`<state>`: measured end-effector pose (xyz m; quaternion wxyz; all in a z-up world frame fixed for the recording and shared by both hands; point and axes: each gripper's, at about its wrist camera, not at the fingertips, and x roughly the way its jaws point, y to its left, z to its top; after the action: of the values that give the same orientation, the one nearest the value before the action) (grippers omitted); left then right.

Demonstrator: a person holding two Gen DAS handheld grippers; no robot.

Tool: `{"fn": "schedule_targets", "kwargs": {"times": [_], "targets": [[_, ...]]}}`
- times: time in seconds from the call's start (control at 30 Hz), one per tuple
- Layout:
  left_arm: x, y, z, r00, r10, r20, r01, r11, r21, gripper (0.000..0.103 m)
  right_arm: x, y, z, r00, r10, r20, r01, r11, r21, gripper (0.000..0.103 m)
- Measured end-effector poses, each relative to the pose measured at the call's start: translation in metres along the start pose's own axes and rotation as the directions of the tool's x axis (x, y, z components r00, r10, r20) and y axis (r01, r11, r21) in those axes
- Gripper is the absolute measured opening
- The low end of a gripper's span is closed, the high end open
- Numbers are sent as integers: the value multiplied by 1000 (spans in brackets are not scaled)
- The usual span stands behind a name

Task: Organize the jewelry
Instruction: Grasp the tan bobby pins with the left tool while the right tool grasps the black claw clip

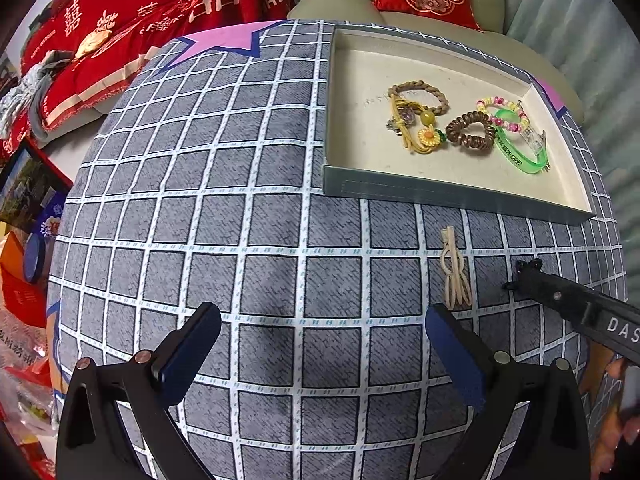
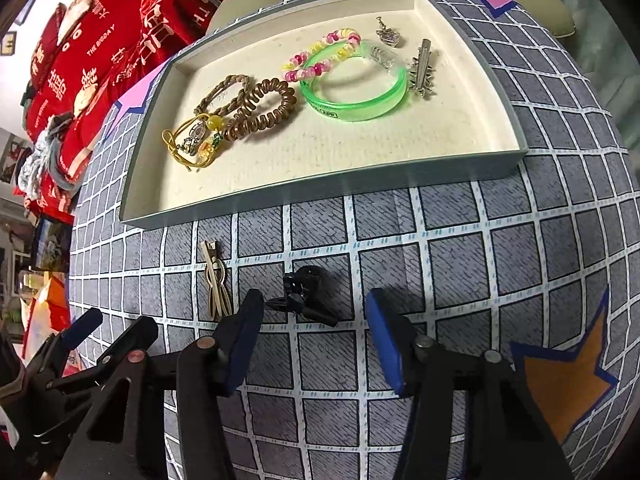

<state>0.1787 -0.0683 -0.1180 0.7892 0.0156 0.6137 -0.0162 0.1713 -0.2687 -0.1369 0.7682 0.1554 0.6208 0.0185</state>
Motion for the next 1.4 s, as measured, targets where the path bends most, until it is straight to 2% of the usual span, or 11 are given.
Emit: {"fn": "schedule_targets", "kwargs": {"times": [0.17,0.23,0.63,0.8,0.87,1.07,1.2,1.3,1.37,1.4], "targets": [[5,-14,-2,1000,-6,2,6,1000,3,103,3,7,2,1000,-20,8,20,999,-36,45],[8,-17,2,1000,-9,1,9,1000,5,103,3,8,4,999,-31,11,32,998,-52,38],[36,-43,21,999,-37,-8,37,999,15,103,-3,-8,3,998,-52,28,53,997,-50,37],[61,-86,46,999,-40,-1,40,999,36,103,-5,-14,1,998,-49,31,51,998,-45,37],[72,-101,57,999,-35,-6,36,998,48,97,-5,-14,0,998,-50,32,51,998,-45,37],[98,-150,88,1000,-21,5,20,997,76,94,-6,-16,-1,998,-49,32,50,998,-46,37],[107,-183,103,1000,-18,22,15,992,125,79,-7,-15,-1,998,-50,32,52,998,-46,37],[113,-210,116,999,-39,32,33,985,167,58,-7,-15,-1,998,-51,32,52,998,-47,37],[117,-226,122,998,-54,38,47,982,185,34,-7,-16,-1,998,-50,33,52,998,-47,37],[119,-233,125,997,-65,36,57,981,185,28,-7,-15,-1,998,-51,33,52,998,-47,37]]}}
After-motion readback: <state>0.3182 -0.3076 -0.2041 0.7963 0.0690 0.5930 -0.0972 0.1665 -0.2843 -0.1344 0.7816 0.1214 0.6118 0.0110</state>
